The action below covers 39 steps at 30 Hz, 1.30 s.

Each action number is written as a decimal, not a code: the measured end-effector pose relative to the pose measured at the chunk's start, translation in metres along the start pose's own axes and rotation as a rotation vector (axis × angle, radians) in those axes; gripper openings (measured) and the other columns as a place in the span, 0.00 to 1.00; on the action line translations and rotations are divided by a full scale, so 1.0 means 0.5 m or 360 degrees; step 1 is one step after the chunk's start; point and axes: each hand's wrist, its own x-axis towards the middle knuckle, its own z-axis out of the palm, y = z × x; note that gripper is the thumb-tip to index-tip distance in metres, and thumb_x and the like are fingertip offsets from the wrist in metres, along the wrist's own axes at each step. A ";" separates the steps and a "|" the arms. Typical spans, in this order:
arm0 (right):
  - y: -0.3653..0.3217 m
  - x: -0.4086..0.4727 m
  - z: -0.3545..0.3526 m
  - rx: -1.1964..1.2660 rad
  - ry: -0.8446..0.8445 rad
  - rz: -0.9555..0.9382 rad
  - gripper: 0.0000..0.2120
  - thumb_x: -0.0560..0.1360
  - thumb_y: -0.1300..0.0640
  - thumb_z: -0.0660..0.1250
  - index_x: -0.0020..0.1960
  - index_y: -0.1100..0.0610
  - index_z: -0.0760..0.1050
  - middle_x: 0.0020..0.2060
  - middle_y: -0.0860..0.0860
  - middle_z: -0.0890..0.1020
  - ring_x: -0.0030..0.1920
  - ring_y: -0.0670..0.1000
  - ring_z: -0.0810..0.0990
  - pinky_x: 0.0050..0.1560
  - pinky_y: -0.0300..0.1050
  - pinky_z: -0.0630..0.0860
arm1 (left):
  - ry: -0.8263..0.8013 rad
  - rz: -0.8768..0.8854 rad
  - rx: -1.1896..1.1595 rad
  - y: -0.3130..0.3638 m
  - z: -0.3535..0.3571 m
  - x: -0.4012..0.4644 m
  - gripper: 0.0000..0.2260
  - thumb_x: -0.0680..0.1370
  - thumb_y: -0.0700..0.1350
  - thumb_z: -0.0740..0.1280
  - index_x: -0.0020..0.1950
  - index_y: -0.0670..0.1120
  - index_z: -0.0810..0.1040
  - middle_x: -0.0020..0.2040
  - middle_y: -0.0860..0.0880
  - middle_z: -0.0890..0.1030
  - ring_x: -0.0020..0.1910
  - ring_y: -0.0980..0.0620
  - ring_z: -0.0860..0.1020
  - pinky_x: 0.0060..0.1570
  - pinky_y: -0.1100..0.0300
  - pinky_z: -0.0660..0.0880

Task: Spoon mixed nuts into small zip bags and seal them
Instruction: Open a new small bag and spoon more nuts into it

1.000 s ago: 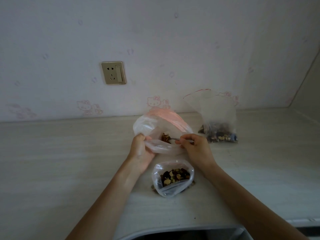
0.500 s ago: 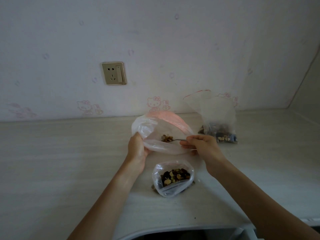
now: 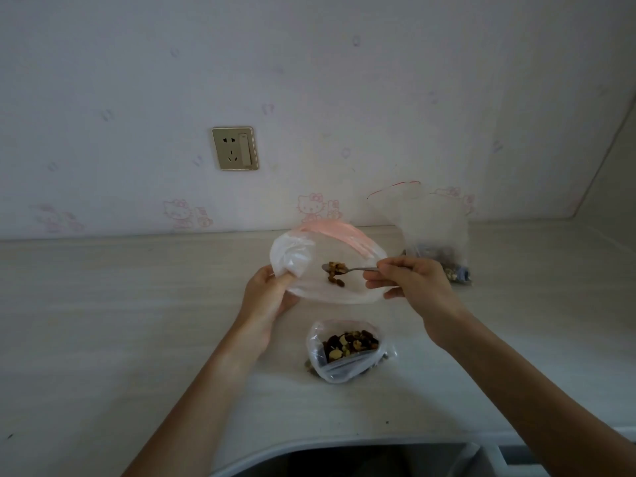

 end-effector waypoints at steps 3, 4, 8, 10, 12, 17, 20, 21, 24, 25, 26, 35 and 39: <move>-0.014 -0.021 -0.015 0.0016 -0.0028 -0.0048 0.07 0.82 0.61 0.66 0.55 0.62 0.81 0.44 0.53 0.89 0.47 0.52 0.88 0.51 0.50 0.81 | 0.0006 -0.0078 0.0048 0.001 -0.025 -0.033 0.19 0.75 0.43 0.77 0.65 0.44 0.79 0.55 0.48 0.88 0.55 0.50 0.86 0.59 0.54 0.82; -0.018 -0.029 -0.021 0.0031 -0.0037 -0.0060 0.06 0.82 0.61 0.66 0.55 0.62 0.81 0.45 0.54 0.89 0.47 0.52 0.88 0.50 0.51 0.81 | 0.0018 -0.0089 0.0078 0.001 -0.034 -0.047 0.19 0.74 0.43 0.78 0.64 0.44 0.80 0.54 0.49 0.88 0.53 0.51 0.86 0.57 0.56 0.82; -0.025 -0.067 -0.048 0.0070 -0.0093 -0.0086 0.07 0.82 0.61 0.66 0.55 0.63 0.81 0.46 0.56 0.89 0.49 0.55 0.88 0.50 0.51 0.80 | 0.0014 -0.0066 0.0456 -0.003 -0.056 -0.104 0.16 0.75 0.47 0.78 0.59 0.45 0.82 0.49 0.50 0.89 0.47 0.53 0.87 0.47 0.59 0.83; -0.025 -0.084 -0.059 0.0082 -0.0120 -0.0081 0.07 0.82 0.62 0.66 0.54 0.63 0.81 0.46 0.56 0.89 0.49 0.56 0.88 0.50 0.51 0.80 | -0.0017 -0.0063 0.0728 -0.004 -0.058 -0.127 0.12 0.77 0.52 0.75 0.55 0.46 0.84 0.45 0.53 0.88 0.43 0.56 0.86 0.38 0.63 0.80; -0.023 -0.100 -0.065 0.0086 -0.0142 -0.0065 0.07 0.82 0.62 0.66 0.55 0.63 0.81 0.46 0.57 0.89 0.49 0.56 0.88 0.49 0.51 0.79 | -0.0067 -0.0070 0.0979 -0.006 -0.052 -0.145 0.13 0.79 0.57 0.71 0.51 0.48 0.86 0.42 0.57 0.88 0.39 0.60 0.85 0.33 0.67 0.76; -0.009 -0.135 -0.069 -0.0030 -0.0204 -0.0040 0.06 0.82 0.63 0.65 0.53 0.63 0.81 0.44 0.55 0.89 0.48 0.55 0.88 0.49 0.51 0.81 | -0.0120 0.0049 0.1209 -0.015 -0.017 -0.162 0.18 0.77 0.63 0.71 0.45 0.49 0.87 0.39 0.53 0.87 0.41 0.54 0.86 0.46 0.57 0.80; -0.002 -0.146 -0.064 -0.0196 -0.0228 -0.0074 0.06 0.82 0.63 0.65 0.52 0.60 0.81 0.42 0.52 0.89 0.45 0.51 0.88 0.48 0.49 0.81 | -0.0078 0.0178 0.1287 -0.028 -0.008 -0.162 0.16 0.74 0.64 0.73 0.42 0.52 0.87 0.36 0.57 0.86 0.38 0.59 0.84 0.41 0.63 0.78; -0.002 -0.150 -0.062 -0.0285 -0.0235 -0.0113 0.05 0.82 0.63 0.66 0.52 0.59 0.81 0.42 0.50 0.89 0.44 0.49 0.88 0.46 0.47 0.81 | -0.0056 0.0210 0.1273 -0.030 -0.007 -0.161 0.15 0.74 0.63 0.74 0.41 0.52 0.87 0.36 0.57 0.86 0.37 0.60 0.83 0.41 0.63 0.77; 0.000 -0.162 -0.063 -0.0710 -0.0227 -0.0427 0.04 0.81 0.59 0.68 0.52 0.54 0.82 0.40 0.44 0.88 0.43 0.46 0.86 0.43 0.44 0.81 | -0.0050 0.0227 0.1145 -0.029 -0.007 -0.155 0.11 0.76 0.56 0.76 0.38 0.51 0.86 0.35 0.57 0.85 0.35 0.61 0.83 0.43 0.61 0.77; 0.000 -0.167 -0.066 -0.0855 -0.0223 -0.0590 0.04 0.81 0.58 0.68 0.52 0.53 0.82 0.40 0.42 0.87 0.43 0.45 0.85 0.43 0.41 0.81 | -0.0052 0.0226 0.1114 -0.028 -0.007 -0.152 0.11 0.76 0.54 0.75 0.38 0.51 0.86 0.34 0.57 0.85 0.34 0.62 0.81 0.43 0.61 0.76; -0.001 -0.174 -0.069 -0.1005 -0.0231 -0.0773 0.04 0.81 0.57 0.68 0.53 0.52 0.81 0.42 0.42 0.86 0.43 0.45 0.85 0.42 0.38 0.80 | -0.0049 0.0223 0.1091 -0.027 -0.007 -0.150 0.11 0.77 0.53 0.75 0.37 0.51 0.86 0.33 0.57 0.84 0.32 0.63 0.80 0.42 0.61 0.75; 0.002 -0.183 -0.086 -0.1515 -0.0274 -0.1546 0.07 0.81 0.62 0.68 0.57 0.58 0.82 0.47 0.48 0.85 0.43 0.49 0.83 0.42 0.48 0.81 | -0.0051 0.0161 0.1150 -0.023 -0.022 -0.141 0.15 0.75 0.60 0.75 0.42 0.49 0.86 0.37 0.53 0.86 0.40 0.53 0.84 0.47 0.58 0.78; 0.006 -0.161 -0.079 -0.0954 -0.0091 -0.1091 0.06 0.80 0.60 0.68 0.53 0.50 0.80 0.45 0.31 0.84 0.48 0.40 0.84 0.40 0.31 0.77 | 0.0004 0.0103 0.1221 -0.011 -0.027 -0.132 0.26 0.69 0.73 0.71 0.44 0.49 0.83 0.40 0.53 0.86 0.42 0.54 0.83 0.38 0.62 0.74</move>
